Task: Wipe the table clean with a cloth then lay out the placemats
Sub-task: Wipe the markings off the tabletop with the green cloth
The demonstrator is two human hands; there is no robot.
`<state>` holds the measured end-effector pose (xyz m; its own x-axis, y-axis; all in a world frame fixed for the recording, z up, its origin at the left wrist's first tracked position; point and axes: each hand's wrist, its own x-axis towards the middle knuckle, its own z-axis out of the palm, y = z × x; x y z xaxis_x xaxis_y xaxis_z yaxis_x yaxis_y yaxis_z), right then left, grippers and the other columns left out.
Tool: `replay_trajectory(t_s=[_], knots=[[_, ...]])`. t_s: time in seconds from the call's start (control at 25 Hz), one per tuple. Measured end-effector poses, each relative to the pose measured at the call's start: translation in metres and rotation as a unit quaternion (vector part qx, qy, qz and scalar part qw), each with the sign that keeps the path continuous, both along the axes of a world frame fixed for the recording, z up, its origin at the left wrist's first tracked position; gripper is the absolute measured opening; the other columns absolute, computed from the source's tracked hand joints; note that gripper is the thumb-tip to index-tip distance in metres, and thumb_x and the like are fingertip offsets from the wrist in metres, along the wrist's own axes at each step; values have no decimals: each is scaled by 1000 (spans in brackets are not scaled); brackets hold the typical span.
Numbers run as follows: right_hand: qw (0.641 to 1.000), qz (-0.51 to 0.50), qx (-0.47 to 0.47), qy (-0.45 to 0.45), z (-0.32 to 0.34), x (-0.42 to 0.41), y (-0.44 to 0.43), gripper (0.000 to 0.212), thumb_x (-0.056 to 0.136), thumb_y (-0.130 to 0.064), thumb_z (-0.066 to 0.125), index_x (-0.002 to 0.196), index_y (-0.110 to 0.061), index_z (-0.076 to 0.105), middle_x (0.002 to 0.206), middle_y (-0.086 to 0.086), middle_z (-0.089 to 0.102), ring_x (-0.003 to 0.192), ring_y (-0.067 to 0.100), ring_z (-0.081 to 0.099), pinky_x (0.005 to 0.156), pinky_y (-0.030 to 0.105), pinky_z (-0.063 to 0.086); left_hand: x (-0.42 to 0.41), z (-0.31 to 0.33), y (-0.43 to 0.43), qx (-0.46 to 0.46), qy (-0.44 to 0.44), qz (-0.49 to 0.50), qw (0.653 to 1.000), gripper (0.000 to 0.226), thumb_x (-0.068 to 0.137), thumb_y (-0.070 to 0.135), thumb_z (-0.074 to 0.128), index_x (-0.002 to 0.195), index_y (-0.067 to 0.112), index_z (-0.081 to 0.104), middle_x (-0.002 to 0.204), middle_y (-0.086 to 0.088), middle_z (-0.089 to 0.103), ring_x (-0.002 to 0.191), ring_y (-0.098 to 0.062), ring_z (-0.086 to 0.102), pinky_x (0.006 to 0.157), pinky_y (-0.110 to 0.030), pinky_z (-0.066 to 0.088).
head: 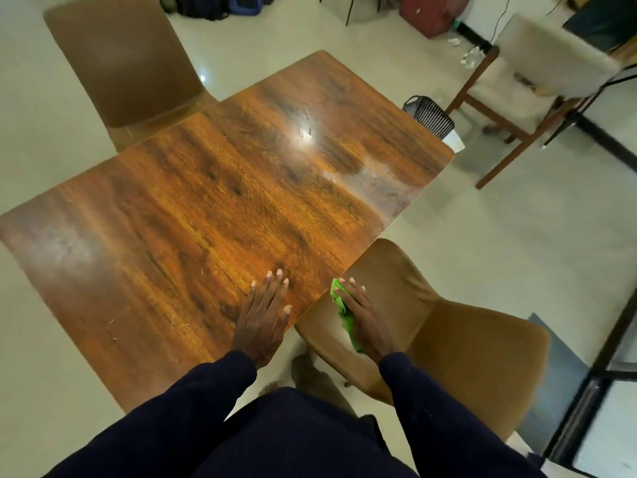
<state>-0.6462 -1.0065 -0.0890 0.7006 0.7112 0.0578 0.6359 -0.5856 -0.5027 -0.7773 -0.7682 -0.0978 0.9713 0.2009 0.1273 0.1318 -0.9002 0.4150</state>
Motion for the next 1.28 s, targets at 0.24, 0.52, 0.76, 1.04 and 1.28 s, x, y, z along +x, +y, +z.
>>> replay_trajectory(t_s=[0.24,0.52,0.76,1.04,1.28], knots=[[996,-83,35,9,68,-39,-70,59,100,3,58,157,-11,46,166,-1,24,157,22,10,124,54,21,19,48,-36,20,-51,-123,991,59,116,37,22,156,2,47,170,-15,35,159,-33,31,130,-53,18],[987,-135,71,-55,105,-36,-179,66,97,0,67,158,-10,44,170,5,32,157,30,31,121,62,38,53,82,-152,82,-87,-232,965,56,114,37,29,155,5,50,167,-14,41,160,-28,29,132,-51,16],[978,-168,104,-61,124,-35,-327,83,88,5,78,160,-11,41,170,6,33,157,24,33,119,60,41,83,96,-299,70,-97,-247,962,58,116,39,22,154,6,50,164,-15,45,157,-33,36,126,-60,30],[979,-157,71,-108,145,-15,-497,66,95,-2,72,157,-7,47,166,9,41,155,26,37,120,54,43,102,105,-465,31,-116,-229,966,60,115,40,22,156,5,49,165,-13,44,158,-30,33,132,-54,17],[982,-140,69,-102,142,49,-559,60,99,-12,68,156,-8,48,166,9,41,155,25,37,118,52,45,160,106,-540,27,-124,-227,966,63,116,41,17,151,4,53,158,-16,53,151,-33,45,130,-54,23]])
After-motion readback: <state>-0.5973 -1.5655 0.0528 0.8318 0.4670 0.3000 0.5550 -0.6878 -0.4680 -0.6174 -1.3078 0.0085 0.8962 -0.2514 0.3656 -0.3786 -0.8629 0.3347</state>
